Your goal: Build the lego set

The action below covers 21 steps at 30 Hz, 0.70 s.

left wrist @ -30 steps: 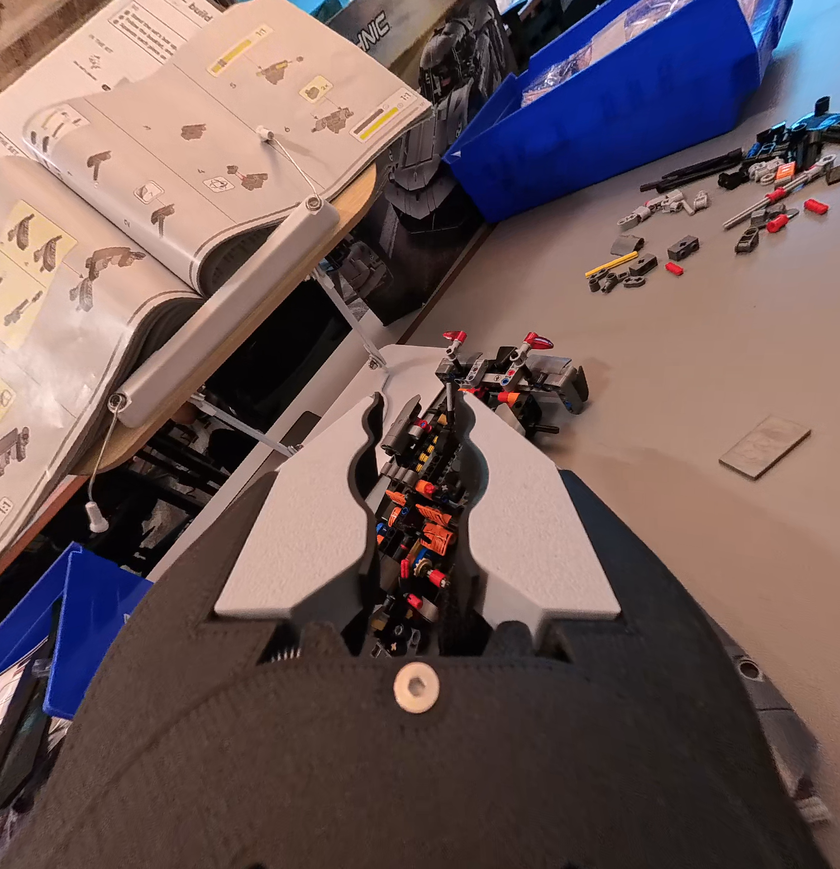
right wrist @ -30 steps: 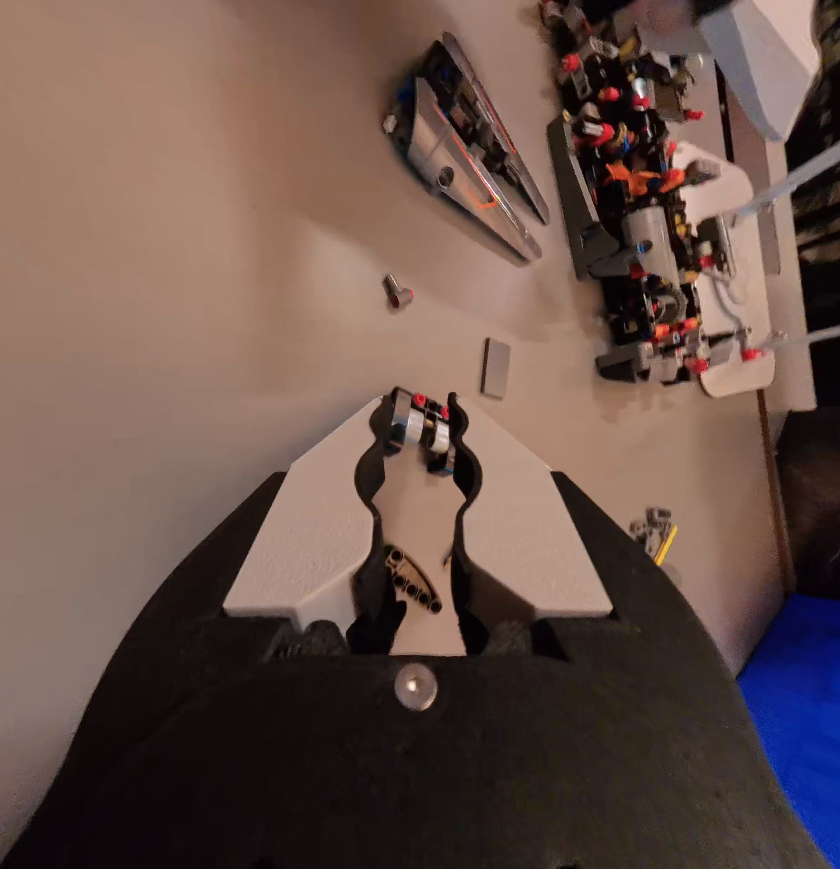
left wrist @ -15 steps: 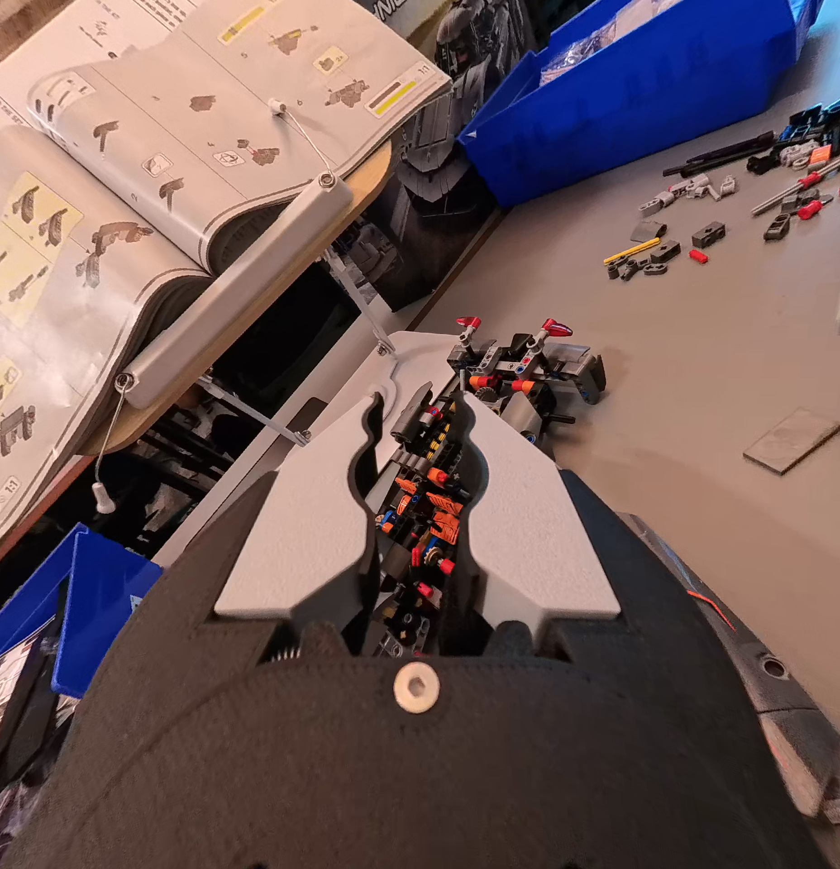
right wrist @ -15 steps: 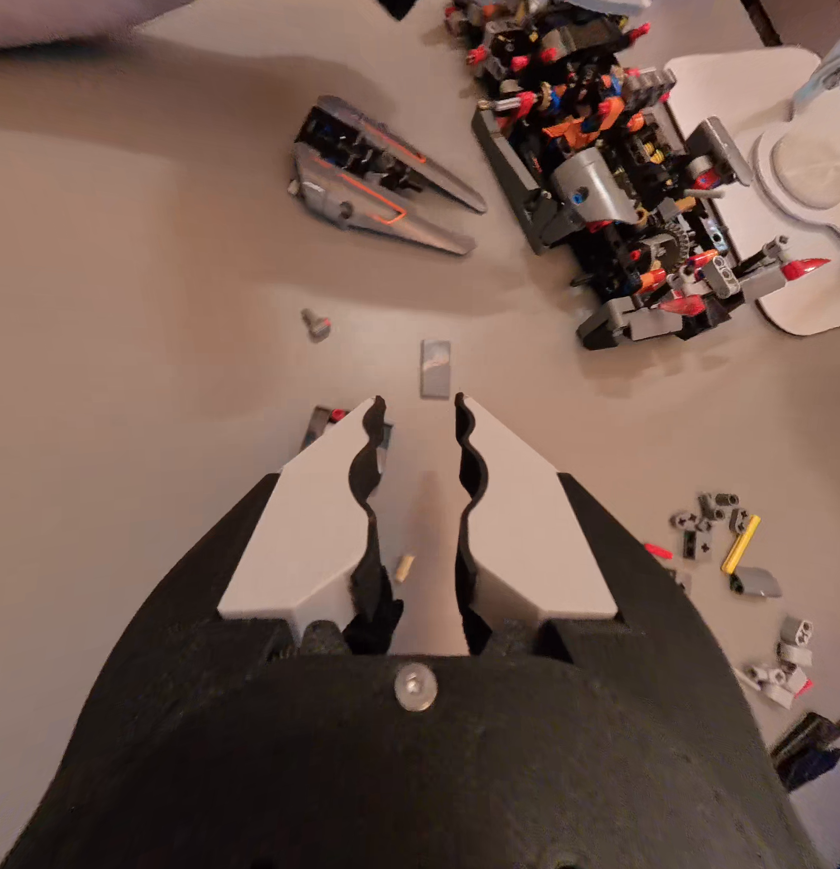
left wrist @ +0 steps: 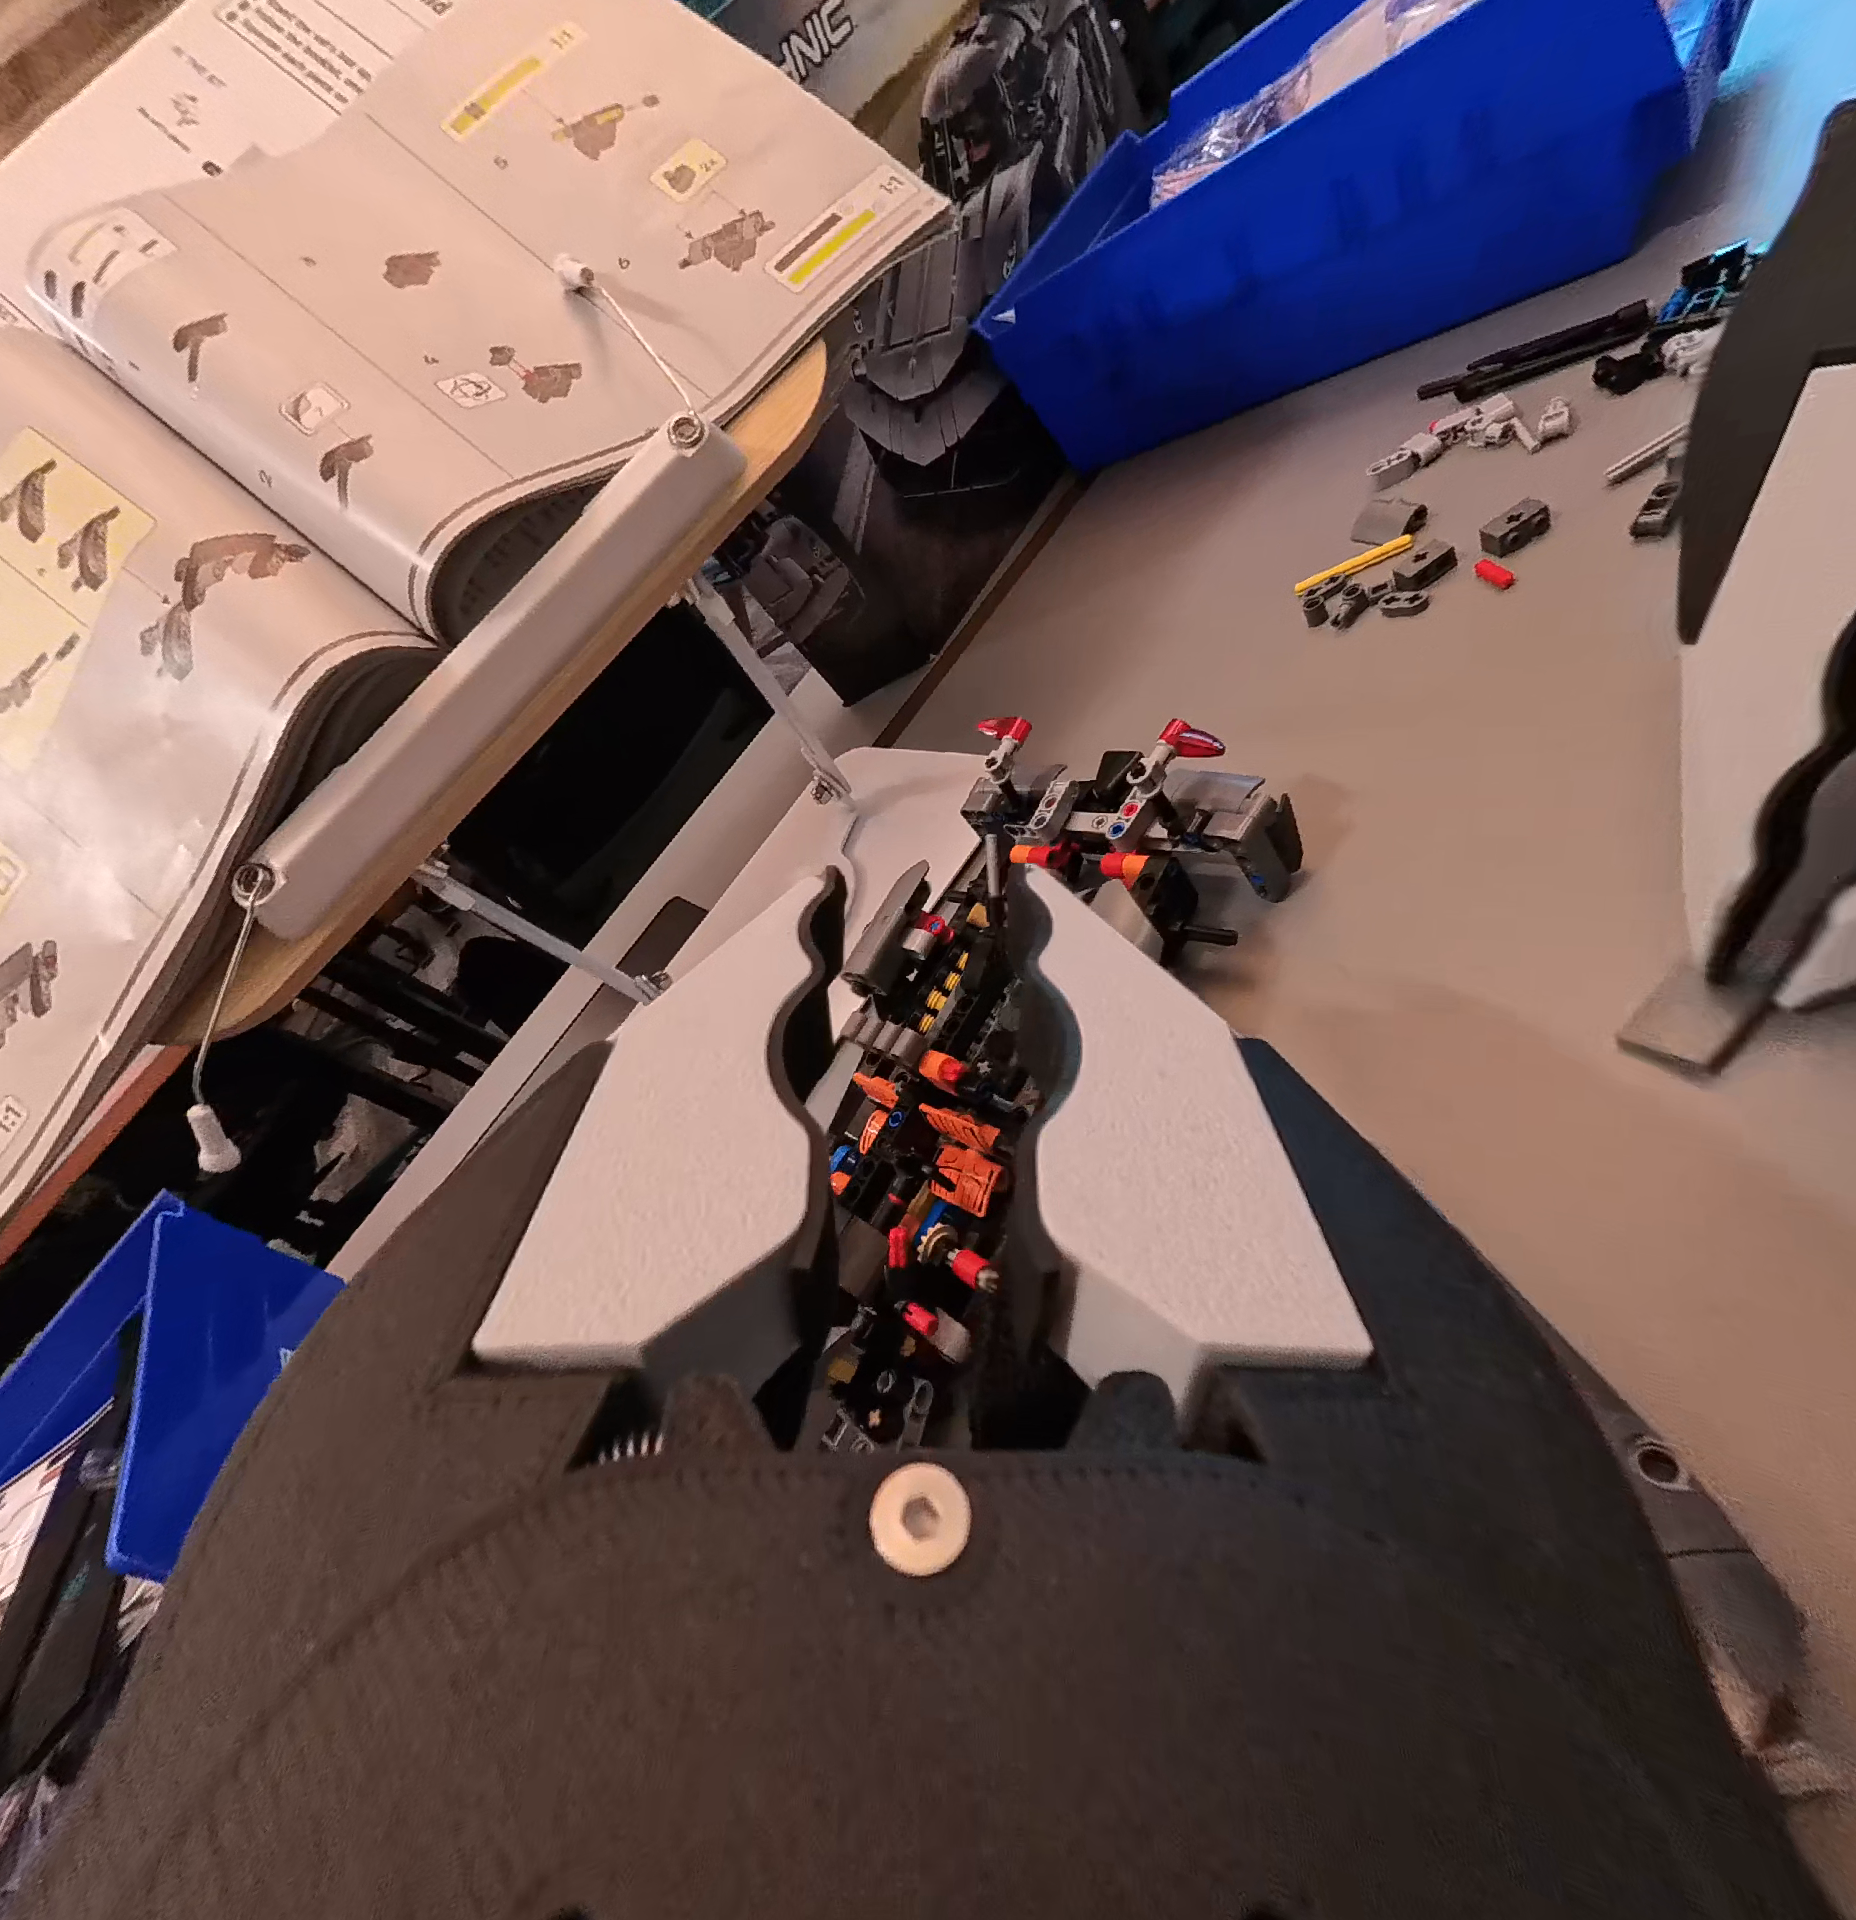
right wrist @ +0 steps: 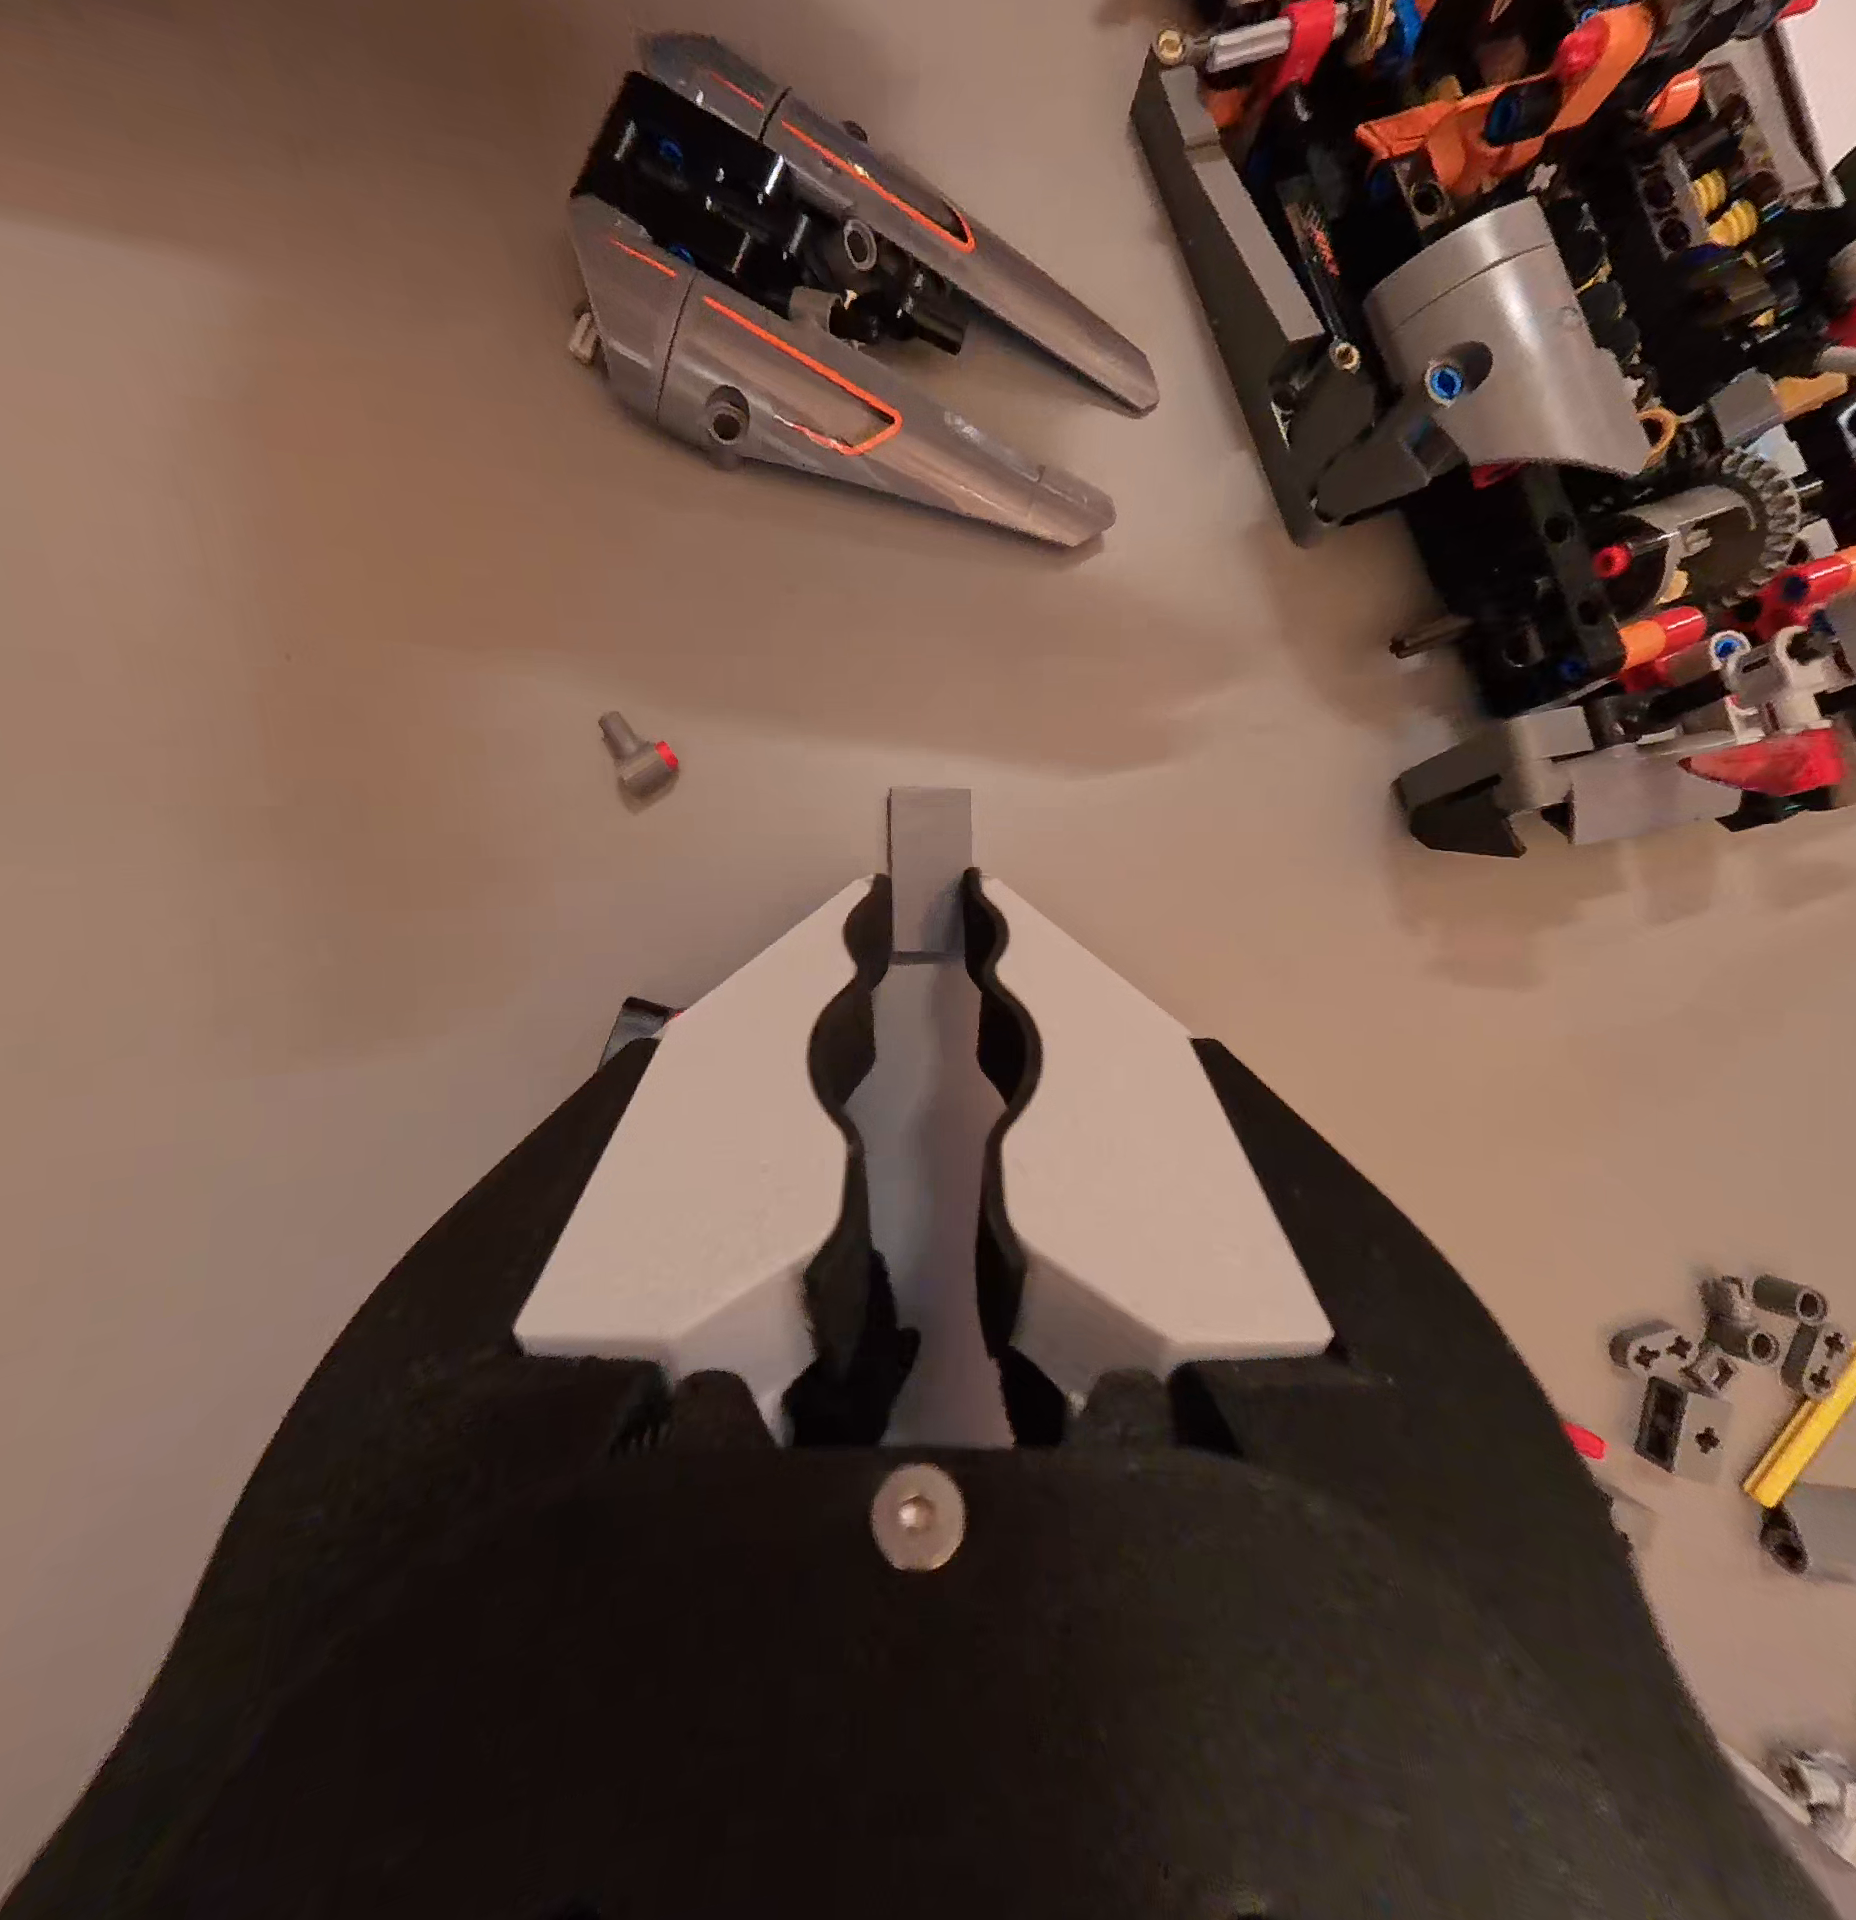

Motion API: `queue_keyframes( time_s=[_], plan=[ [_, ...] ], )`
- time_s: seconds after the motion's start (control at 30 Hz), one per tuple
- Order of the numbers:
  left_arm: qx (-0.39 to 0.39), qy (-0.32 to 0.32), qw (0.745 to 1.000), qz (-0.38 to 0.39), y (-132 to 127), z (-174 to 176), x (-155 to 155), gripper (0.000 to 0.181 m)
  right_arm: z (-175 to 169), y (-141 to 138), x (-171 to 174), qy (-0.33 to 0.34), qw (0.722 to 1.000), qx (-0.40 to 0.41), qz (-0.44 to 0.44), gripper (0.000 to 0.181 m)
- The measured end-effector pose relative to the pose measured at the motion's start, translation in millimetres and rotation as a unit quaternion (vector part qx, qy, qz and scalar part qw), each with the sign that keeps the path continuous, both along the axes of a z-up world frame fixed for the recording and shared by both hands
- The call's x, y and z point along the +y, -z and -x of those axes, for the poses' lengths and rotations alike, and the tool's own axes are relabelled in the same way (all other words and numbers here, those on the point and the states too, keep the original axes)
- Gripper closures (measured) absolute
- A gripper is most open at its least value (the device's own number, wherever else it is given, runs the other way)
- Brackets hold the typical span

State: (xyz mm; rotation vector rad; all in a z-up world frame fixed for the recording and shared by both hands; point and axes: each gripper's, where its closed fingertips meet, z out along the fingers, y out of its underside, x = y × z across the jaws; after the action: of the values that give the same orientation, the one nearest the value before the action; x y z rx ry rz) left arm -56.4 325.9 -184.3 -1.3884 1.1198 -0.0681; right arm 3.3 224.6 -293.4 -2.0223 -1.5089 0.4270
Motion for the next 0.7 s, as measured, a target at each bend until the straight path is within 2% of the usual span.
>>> queue_keyframes(
  time_s=[0.03, 0.23, 0.37, 0.43, 0.57, 0.7],
  plan=[
    [0.001, 0.003, 1.000, 0.001, 0, -1, -1, 0.152, 1, -4, -1, -0.003, 1.000, 0.013, -0.001, 0.181],
    [0.003, 0.026, 0.999, 0.034, 4, -7, -8, 0.152, -15, -16, -3, 0.007, 0.999, 0.050, 0.013, 0.181],
    [0.036, 0.069, 0.994, 0.075, 17, -17, -22, 0.155, -27, -17, -10, -0.001, 0.998, 0.052, 0.027, 0.163],
    [0.061, 0.115, 0.986, 0.102, 22, -28, -39, 0.156, -28, -13, -12, -0.018, 0.999, 0.038, 0.024, 0.160],
    [0.136, 0.189, 0.955, 0.187, 44, -44, -81, 0.156, -27, -9, -9, -0.050, 0.998, 0.012, 0.020, 0.157],
    [0.215, 0.166, 0.930, 0.247, 77, -51, -99, 0.153, -28, -18, 0, -0.058, 0.997, 0.047, 0.006, 0.161]
  ],
)
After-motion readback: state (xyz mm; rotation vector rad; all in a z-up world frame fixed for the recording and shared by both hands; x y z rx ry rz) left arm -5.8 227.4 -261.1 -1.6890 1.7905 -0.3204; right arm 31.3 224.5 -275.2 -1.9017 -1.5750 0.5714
